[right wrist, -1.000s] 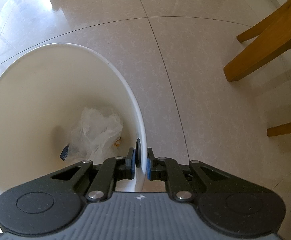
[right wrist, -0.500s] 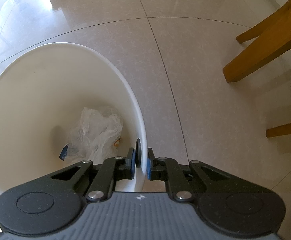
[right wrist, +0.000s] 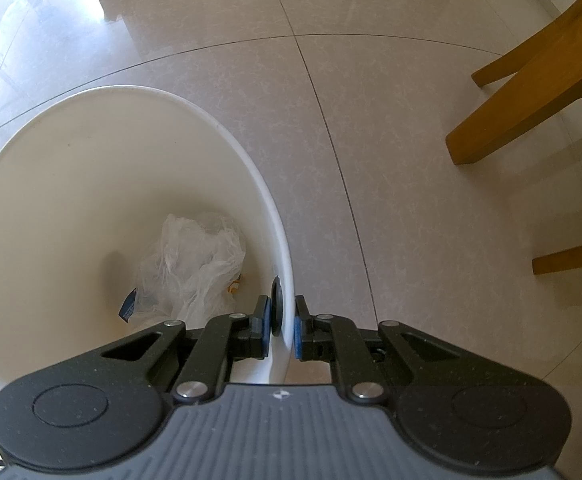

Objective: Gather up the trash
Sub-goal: 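Return the left tool to the pile and grasp the long snack wrapper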

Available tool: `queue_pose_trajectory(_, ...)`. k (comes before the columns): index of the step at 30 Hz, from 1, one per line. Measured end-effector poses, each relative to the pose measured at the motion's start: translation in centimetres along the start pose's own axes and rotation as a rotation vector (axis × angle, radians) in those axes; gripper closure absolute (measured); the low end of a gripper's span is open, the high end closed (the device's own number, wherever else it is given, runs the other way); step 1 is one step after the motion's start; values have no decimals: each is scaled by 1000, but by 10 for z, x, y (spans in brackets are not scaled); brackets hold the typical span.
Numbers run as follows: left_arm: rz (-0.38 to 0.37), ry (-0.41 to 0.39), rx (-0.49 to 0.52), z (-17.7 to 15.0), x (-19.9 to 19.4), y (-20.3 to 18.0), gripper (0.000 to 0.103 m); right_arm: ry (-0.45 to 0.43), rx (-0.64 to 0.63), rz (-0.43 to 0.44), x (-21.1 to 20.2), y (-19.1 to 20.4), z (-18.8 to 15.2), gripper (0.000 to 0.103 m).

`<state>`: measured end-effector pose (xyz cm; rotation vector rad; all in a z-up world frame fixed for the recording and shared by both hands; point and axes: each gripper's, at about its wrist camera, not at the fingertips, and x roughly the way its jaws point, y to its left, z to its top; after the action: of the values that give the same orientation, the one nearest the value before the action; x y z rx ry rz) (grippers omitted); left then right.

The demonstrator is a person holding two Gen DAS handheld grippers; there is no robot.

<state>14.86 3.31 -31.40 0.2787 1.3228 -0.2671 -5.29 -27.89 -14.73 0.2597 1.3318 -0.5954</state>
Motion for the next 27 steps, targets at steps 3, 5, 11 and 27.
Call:
queue_pose_trajectory(3,17,29,-38,-6,18,10,30,1,1,0,0,0,0,90)
queue_pose_trajectory(5,30,32,-57,-9,27,15,33,0,1,1,0,0,0,90)
queue_pose_trajectory(11,51,37,-77,-16,50,22,44,4,6,3,0,0,1,90)
queue_pose_trajectory(27,69,38,-88,-18,60,20,73,11,13,9,1,-2,2,90)
